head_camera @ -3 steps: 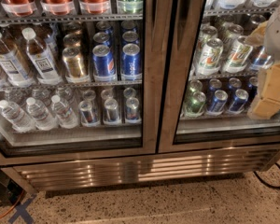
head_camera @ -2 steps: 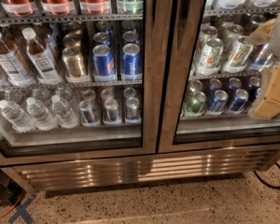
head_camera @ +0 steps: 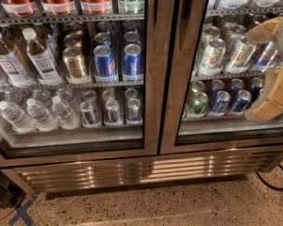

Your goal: Open right fridge door

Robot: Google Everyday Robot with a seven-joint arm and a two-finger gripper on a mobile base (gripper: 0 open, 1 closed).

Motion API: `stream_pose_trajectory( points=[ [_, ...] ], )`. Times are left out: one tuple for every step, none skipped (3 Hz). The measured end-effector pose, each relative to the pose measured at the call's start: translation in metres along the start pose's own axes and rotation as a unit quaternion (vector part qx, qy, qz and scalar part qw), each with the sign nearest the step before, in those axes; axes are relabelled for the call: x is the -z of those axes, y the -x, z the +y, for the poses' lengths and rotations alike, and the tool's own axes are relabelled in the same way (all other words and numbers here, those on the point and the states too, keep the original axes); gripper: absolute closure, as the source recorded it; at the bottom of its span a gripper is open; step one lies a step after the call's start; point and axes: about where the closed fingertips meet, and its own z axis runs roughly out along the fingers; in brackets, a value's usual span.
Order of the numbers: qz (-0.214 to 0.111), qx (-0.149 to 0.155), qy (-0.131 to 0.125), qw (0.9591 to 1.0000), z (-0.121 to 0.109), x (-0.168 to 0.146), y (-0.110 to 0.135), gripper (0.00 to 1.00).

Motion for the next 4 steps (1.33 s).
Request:
stream_pose_trajectory(
  points=[
    [0.000, 0.000, 0.000, 1.0000, 0.000, 0.000, 0.000, 0.00],
    [-0.056, 0.019, -0.012, 0.9982, -0.020, -0.004, 0.013, 0.00],
    [-0.137, 0.042, -0.022, 0.9895, -0.045, -0.006, 0.028, 0.00],
    [-0.189, 0.051, -0.029, 0.9802, -0.059, -0.006, 0.038, 0.00]
  ],
)
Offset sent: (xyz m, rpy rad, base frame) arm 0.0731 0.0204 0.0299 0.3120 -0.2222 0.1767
